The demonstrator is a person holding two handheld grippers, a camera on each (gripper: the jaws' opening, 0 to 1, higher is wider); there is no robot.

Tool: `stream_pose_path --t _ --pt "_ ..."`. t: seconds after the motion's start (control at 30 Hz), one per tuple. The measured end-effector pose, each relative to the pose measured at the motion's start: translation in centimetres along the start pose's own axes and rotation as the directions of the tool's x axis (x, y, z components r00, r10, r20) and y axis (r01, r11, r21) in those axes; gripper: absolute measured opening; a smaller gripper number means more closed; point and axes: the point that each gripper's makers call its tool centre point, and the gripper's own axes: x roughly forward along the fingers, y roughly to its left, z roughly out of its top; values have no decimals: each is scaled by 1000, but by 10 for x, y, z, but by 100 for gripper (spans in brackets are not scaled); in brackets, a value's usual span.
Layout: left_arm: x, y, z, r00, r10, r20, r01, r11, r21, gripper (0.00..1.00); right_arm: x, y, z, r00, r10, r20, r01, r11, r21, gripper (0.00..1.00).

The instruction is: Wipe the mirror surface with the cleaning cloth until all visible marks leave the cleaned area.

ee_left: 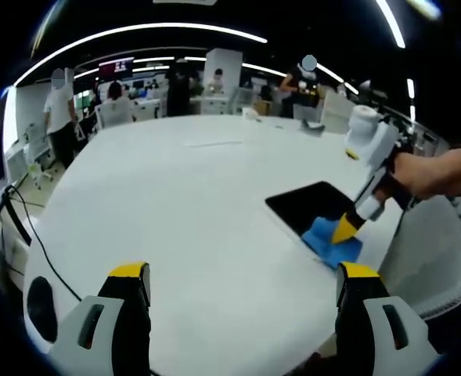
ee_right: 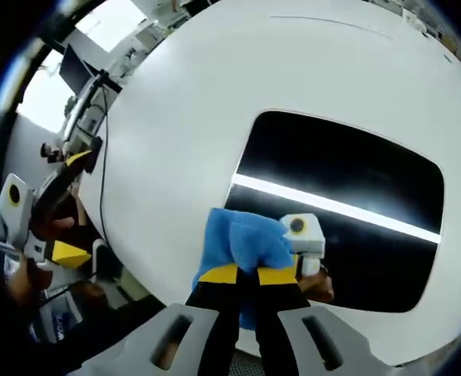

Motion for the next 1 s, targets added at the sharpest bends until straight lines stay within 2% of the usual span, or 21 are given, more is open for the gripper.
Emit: stream_pose_path --t 0.4,1.0 --pt "0 1 -3 1000 0 -5 0 1000 3 100 -2 2 -1 1000 8 -17 -8 1000 17 1" --pt "-3 4 -5 1000 4 -9 -4 1000 1 100 4 -2 14 1000 4 -29 -4 1000 5 1"
